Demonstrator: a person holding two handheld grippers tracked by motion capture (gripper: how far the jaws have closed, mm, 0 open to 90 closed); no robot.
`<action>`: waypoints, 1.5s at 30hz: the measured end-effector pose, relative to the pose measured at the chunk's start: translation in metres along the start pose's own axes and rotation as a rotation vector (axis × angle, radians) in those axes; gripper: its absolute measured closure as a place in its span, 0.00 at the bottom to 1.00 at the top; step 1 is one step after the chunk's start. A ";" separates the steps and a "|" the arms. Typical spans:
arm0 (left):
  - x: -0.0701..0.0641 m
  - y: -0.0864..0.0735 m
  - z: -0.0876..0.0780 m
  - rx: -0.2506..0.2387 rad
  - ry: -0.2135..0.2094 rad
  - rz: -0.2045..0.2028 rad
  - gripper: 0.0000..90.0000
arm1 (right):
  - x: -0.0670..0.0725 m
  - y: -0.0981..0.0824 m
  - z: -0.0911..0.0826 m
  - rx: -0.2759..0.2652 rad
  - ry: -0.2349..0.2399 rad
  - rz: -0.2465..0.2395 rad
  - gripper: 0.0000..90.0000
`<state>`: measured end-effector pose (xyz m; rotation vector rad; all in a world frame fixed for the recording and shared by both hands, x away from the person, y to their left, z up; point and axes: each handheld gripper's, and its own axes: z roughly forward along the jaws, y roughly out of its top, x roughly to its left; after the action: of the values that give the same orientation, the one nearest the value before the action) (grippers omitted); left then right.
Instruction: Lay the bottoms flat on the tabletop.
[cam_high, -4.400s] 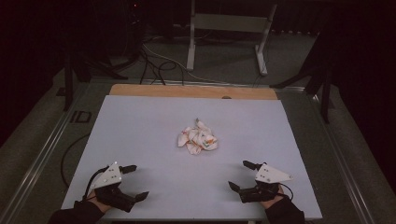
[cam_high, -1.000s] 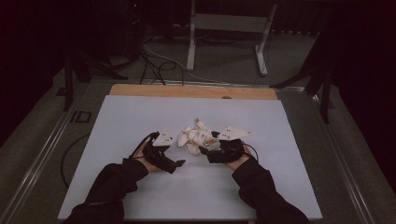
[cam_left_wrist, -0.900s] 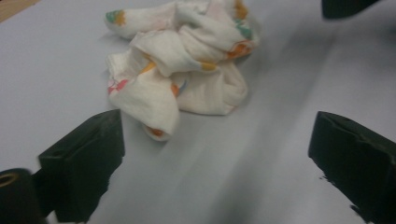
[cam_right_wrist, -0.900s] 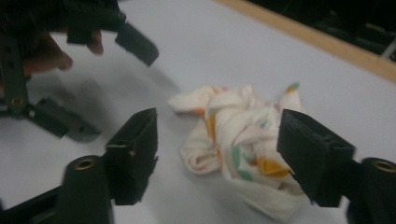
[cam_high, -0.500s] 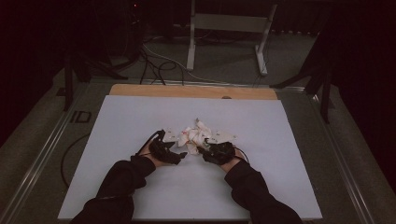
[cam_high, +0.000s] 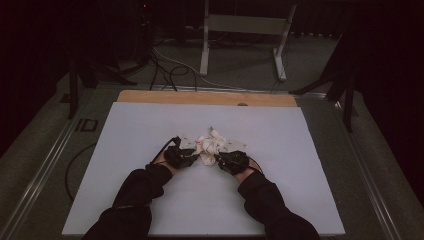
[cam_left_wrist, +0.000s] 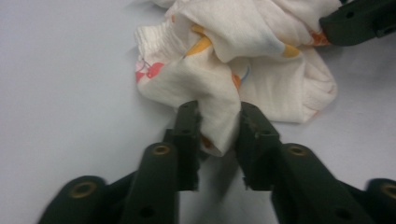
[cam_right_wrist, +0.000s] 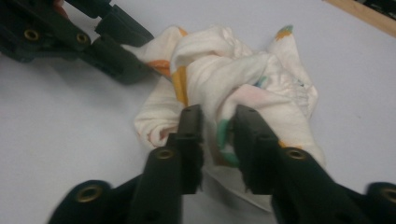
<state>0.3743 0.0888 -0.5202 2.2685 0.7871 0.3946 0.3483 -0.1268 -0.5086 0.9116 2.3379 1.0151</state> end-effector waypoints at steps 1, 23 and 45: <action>0.000 0.001 0.000 0.000 0.001 0.000 0.85 | 0.000 0.000 0.001 0.005 -0.007 -0.003 0.84; 0.013 0.012 -0.020 -0.008 0.048 0.014 0.98 | -0.020 0.012 -0.022 -0.059 -0.035 0.002 0.98; 0.036 0.043 -0.082 -0.087 0.129 0.029 0.98 | -0.054 0.044 -0.073 -0.188 -0.096 0.032 0.98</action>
<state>0.3810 0.1287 -0.4291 2.1923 0.7870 0.5827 0.3592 -0.1773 -0.4215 0.9063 2.1148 1.1551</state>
